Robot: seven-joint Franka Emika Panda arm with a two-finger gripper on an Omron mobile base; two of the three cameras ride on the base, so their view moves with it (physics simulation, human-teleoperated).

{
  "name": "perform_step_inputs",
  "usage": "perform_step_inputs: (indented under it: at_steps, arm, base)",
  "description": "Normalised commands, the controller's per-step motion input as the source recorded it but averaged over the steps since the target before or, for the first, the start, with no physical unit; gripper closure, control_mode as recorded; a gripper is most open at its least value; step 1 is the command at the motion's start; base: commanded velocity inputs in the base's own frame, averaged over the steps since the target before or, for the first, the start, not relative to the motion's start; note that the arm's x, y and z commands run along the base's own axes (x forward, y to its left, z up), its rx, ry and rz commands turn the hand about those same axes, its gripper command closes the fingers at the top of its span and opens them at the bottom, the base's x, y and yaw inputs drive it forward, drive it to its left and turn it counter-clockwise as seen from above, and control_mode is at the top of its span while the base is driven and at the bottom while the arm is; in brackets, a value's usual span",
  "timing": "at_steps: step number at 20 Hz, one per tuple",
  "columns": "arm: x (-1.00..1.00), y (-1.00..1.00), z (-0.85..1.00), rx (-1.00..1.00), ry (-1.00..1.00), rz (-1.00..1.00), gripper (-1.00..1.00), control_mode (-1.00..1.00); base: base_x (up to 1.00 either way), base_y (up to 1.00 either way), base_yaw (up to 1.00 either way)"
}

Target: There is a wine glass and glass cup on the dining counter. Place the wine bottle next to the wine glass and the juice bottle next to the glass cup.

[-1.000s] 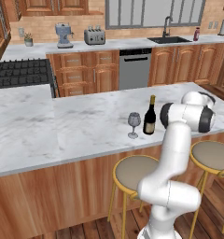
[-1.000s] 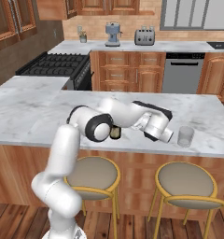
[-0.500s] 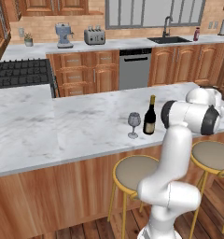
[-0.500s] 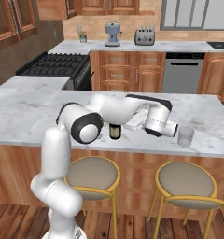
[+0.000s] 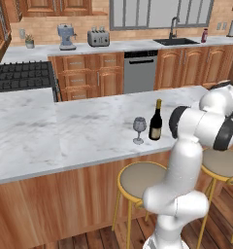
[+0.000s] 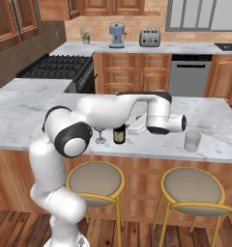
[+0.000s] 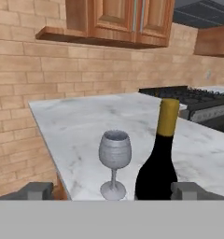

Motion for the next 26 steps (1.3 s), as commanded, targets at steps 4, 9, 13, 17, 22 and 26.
perform_step_inputs:
  at_steps: [4, 9, 13, 17, 22, 26]
  arm:
    - [-0.56, 0.0, 0.14, -0.18, 0.0, -0.13, -1.0, -1.0]
    - [-0.55, 0.0, 0.12, -0.3, -0.1, 0.07, -1.0, -1.0]
    - [-0.55, 0.04, 0.16, -0.36, -0.14, 0.34, -1.0, -1.0]
    - [-0.49, 0.06, 0.19, -0.38, -0.07, 0.61, -1.0, -1.0]
    - [-0.53, 0.03, 0.21, -0.25, 0.0, 0.52, -1.0, -1.0]
    - [-0.48, 0.01, 0.19, -0.23, -0.03, 0.47, -1.0, -1.0]
  base:
    - [0.0, 0.0, 0.0]
    - [0.0, 0.0, 0.0]
    - [0.0, 0.0, 0.0]
    - [0.0, 0.0, 0.0]
    - [0.0, 0.0, 0.0]
    - [0.0, 0.0, 0.0]
